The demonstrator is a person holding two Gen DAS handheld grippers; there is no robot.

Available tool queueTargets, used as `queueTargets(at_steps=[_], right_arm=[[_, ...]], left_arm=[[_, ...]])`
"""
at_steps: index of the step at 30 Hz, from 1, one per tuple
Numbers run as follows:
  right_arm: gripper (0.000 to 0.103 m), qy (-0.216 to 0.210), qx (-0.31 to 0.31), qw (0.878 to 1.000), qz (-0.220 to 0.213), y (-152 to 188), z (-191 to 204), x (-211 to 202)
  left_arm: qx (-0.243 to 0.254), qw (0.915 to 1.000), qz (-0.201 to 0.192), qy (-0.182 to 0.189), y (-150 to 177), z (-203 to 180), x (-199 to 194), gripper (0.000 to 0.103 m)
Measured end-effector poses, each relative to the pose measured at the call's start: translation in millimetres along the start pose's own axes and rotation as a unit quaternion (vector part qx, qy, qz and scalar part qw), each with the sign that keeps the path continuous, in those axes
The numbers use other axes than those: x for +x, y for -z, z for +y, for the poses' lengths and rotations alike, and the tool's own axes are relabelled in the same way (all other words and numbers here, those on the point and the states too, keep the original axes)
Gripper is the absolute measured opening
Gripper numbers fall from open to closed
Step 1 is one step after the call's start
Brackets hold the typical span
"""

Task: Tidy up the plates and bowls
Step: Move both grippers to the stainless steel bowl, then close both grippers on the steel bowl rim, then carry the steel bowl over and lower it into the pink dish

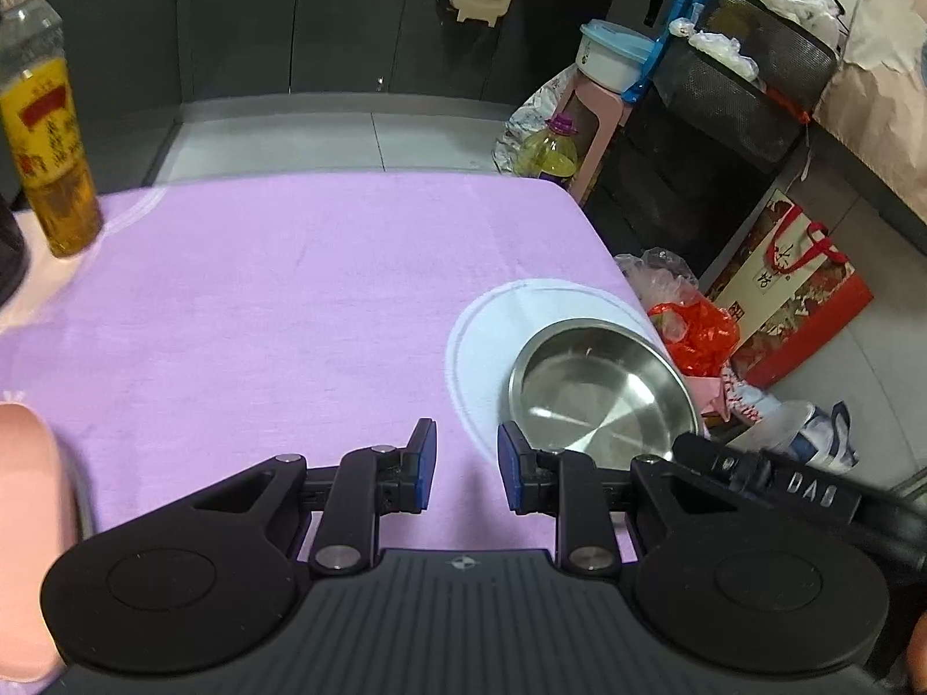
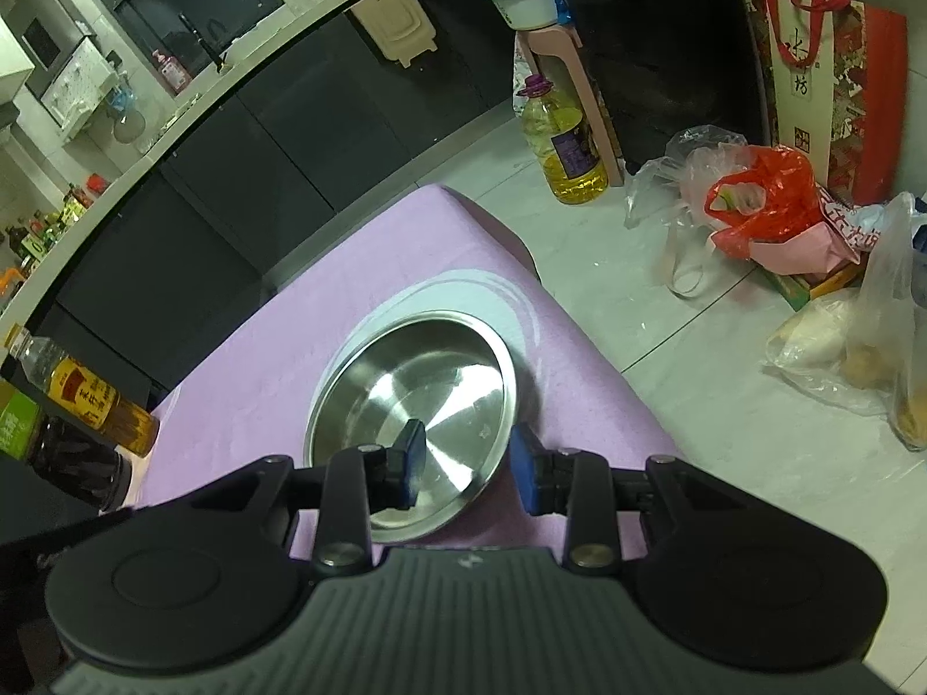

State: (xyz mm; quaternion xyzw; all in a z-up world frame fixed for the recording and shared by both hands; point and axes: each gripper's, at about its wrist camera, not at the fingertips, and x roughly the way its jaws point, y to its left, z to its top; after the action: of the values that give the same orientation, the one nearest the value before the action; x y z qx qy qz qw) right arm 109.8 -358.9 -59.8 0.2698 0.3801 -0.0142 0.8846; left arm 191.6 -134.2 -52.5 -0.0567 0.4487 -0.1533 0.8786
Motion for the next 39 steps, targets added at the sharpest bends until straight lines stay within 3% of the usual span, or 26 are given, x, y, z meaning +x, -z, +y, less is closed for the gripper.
queueTargets(at_steps=[4, 10, 14, 16, 18, 21, 30, 39], right_arm=[[0.032, 0.003, 0.003, 1.000, 0.009, 0.8, -3.4, 6.9], [0.032, 0.005, -0.013, 1.000, 0.005, 1.9, -1.1, 9.2], [0.017, 0.019, -0.017, 1.000, 0.002, 3.6, -5.3, 11.3], [0.011, 0.010, -0.019, 1.000, 0.000, 3.7, -5.6, 10.9], [0.012, 0.014, -0.028, 1.000, -0.003, 5.0, -2.9, 10.1], [0.012, 0.012, -0.033, 0.999, -0.006, 6.9, -2.5, 8.4], [0.012, -0.060, -0.035, 0.997, 0.014, 12.3, 12.1, -1.2], [0.012, -0.111, -0.090, 0.990, 0.021, 31.0, 64.5, -31.8]], left_arm=[[-0.004, 0.9999, 0.010, 0.009, -3.0, -7.2, 16.3, 0.021], [0.026, 0.9993, 0.013, -0.023, -4.2, -26.3, 37.0, 0.026], [0.045, 0.9978, 0.031, -0.039, -4.5, -34.1, 49.0, 0.026], [0.052, 0.9973, 0.041, -0.030, -2.8, -37.5, 52.6, 0.012], [0.052, 0.9973, 0.043, -0.028, -1.1, -39.8, 50.2, 0.013], [0.060, 0.9970, 0.033, -0.035, 1.6, -40.5, 39.9, 0.013], [0.052, 0.9972, 0.007, -0.054, 8.1, -14.9, -11.0, 0.015], [0.030, 0.9965, -0.050, -0.061, 28.4, 27.2, -82.2, 0.015]])
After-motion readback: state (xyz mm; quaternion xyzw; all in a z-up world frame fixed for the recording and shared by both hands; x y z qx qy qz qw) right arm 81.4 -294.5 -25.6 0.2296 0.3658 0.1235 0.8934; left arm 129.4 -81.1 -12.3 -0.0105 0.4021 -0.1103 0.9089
